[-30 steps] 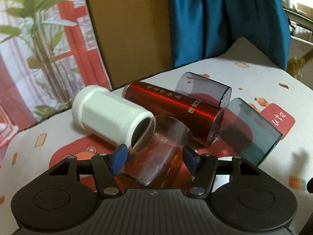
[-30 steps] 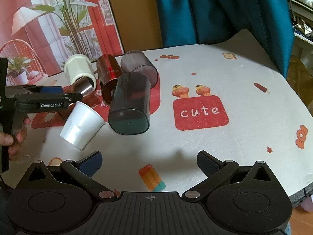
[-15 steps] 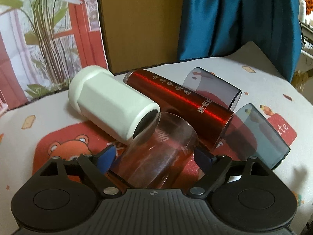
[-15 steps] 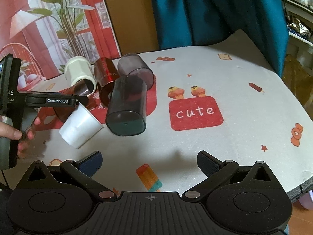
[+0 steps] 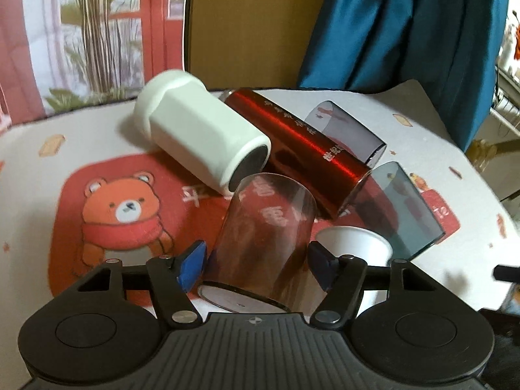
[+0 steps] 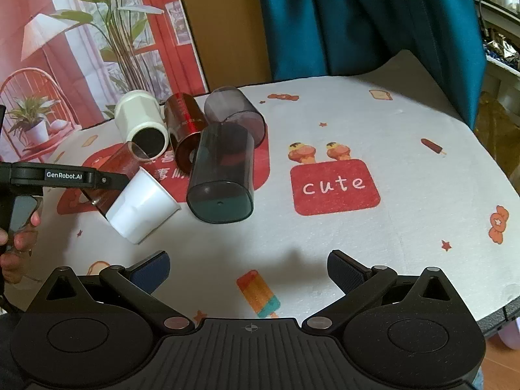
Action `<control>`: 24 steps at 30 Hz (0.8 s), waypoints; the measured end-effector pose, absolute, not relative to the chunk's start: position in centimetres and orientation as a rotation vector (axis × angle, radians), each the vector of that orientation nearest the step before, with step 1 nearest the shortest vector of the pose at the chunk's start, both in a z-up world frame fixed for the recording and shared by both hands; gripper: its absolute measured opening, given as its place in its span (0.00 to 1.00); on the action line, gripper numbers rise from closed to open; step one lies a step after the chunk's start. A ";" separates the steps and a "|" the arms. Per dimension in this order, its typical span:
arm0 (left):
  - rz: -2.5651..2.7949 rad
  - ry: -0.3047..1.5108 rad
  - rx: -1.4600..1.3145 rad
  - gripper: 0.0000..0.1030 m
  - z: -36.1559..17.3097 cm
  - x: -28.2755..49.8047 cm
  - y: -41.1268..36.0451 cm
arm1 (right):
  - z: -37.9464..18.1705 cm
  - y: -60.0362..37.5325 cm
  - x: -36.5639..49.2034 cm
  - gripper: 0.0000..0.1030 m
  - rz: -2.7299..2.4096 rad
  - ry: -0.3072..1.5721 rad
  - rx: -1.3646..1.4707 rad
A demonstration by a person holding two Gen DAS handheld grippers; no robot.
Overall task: Flip cup upright
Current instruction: 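Rotate the held brown cup with the left gripper until its rim points up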
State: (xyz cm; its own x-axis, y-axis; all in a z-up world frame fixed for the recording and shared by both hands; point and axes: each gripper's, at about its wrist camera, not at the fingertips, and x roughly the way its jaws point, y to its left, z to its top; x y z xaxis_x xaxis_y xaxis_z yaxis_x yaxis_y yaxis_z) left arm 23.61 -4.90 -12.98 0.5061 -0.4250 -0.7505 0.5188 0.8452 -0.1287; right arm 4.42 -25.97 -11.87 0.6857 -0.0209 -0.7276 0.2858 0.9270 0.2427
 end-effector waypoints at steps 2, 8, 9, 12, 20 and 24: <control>-0.584 0.873 0.109 0.69 -13.1 23.9 -5.1 | -11.9 -26.0 4.4 1.00 -0.179 0.800 0.355; -0.578 0.872 0.126 0.69 -13.9 23.9 -6.3 | -11.7 -26.2 4.2 1.00 -0.185 0.793 0.357; -0.571 0.870 0.132 0.69 -13.9 23.7 -6.3 | -11.6 -26.3 4.1 1.00 -0.187 0.791 0.359; -0.544 0.879 0.124 0.69 -13.7 23.0 -5.6 | -11.6 -26.5 3.9 1.00 -0.189 0.788 0.367; -0.391 0.908 0.010 0.69 -13.5 19.4 -1.2 | -11.5 -25.7 3.7 1.00 -0.160 0.792 0.364; -0.332 0.913 -0.039 0.69 -13.5 16.7 0.2 | -12.0 -25.0 3.9 1.00 -0.145 0.806 0.343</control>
